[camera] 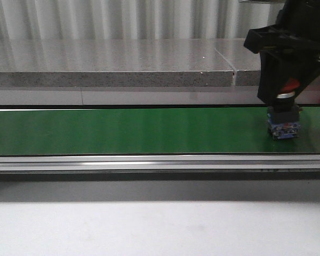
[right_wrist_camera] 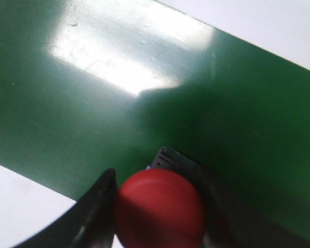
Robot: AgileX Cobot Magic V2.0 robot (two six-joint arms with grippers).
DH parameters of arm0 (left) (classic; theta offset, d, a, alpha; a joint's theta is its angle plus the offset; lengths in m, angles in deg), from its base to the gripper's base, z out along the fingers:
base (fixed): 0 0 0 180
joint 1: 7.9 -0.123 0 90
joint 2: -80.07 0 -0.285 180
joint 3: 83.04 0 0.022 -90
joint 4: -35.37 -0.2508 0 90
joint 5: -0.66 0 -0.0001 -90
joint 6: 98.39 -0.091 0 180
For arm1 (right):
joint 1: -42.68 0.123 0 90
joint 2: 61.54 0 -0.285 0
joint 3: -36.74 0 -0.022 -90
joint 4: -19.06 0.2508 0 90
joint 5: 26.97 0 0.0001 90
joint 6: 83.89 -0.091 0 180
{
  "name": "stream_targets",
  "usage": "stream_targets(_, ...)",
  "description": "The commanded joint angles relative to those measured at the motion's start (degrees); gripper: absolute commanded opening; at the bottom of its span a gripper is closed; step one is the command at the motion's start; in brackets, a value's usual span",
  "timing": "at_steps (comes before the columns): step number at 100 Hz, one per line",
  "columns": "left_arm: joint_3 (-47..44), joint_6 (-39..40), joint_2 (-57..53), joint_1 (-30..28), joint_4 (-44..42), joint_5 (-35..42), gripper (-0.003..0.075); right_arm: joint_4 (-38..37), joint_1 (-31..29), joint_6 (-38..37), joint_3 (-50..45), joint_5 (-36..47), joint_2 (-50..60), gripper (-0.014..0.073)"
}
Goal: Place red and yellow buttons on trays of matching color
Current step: 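Close the right gripper on the red button and lift it, then lower the red button into the red tray and open the right gripper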
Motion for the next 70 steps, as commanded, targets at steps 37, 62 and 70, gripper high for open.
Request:
stream_targets(37, 1.59, 0.48, 0.45, 0.26, 0.39, 3.86, -0.0021, -3.57, -10.65, -12.56, 1.86, -0.2, 11.28, 0.0096)
stream_targets(62, 1.59, 0.48, 0.45, 0.26, 0.39, 3.86, -0.0021, -3.88, -22.98, -12.56, 1.86, -0.44, 12.74, 0.0096)
stream_targets(70, 1.59, 0.48, 0.45, 0.26, 0.39, 3.86, -0.0021, -3.9, -26.46, -12.56, 1.8, -0.28, 12.6, 0.0096)
